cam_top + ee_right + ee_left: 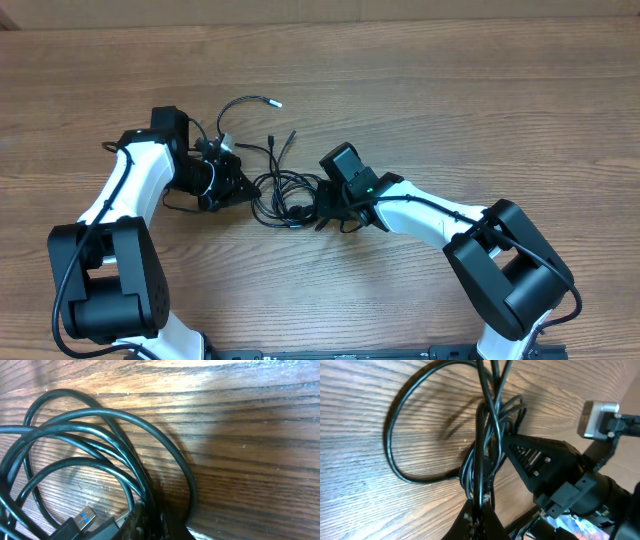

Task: Untangle cables

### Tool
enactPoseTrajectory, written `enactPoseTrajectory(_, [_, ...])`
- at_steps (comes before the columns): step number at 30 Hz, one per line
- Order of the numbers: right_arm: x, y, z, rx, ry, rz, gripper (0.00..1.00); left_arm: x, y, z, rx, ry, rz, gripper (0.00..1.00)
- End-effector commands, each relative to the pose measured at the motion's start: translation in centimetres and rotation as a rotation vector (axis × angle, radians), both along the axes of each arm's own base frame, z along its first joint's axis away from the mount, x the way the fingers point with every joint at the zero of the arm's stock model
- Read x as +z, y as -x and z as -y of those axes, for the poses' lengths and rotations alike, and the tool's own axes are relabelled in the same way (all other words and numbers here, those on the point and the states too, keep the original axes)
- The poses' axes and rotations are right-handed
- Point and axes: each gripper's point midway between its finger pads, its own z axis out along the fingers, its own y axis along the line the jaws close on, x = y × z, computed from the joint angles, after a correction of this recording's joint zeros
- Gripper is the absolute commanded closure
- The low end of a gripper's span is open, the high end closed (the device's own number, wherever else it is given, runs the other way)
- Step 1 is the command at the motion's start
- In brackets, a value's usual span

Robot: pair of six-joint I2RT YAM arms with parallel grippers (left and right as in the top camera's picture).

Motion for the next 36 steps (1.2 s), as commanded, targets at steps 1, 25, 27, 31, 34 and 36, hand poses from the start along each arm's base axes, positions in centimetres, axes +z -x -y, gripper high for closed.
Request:
enactPoseTrajectory(1, [-0.9, -0.9, 0.9, 0.011, 0.068, 0.044, 0.92, 2.7, -0.9, 1.0, -0.035, 0.102, 0.106, 0.96])
enactPoseTrajectory(25, [-0.9, -3.0, 3.5, 0.125, 0.277, 0.216, 0.91, 4.5, -3.5, 0.7, 0.059, 0.214, 0.171, 0.96])
enactPoseTrajectory(27, [-0.7, -3.7, 4.5, 0.093, 0.332, 0.250, 0.91, 3.6, -3.1, 0.2, 0.063, 0.155, 0.139, 0.96])
enactPoseTrajectory(31, [-0.1, -5.0, 5.9, 0.038, 0.413, 0.316, 0.91, 2.0, -2.3, -1.0, 0.058, 0.043, 0.102, 0.96])
enactPoseTrajectory(34, [0.2, -5.6, 6.7, 0.010, 0.456, 0.346, 0.91, -0.5, -2.0, -4.0, 0.068, -0.184, 0.070, 0.96])
enactPoseTrajectory(36, [0.4, -5.8, 7.0, -0.002, 0.475, 0.358, 0.91, -1.9, -1.5, -6.9, 0.114, -0.367, 0.015, 0.95])
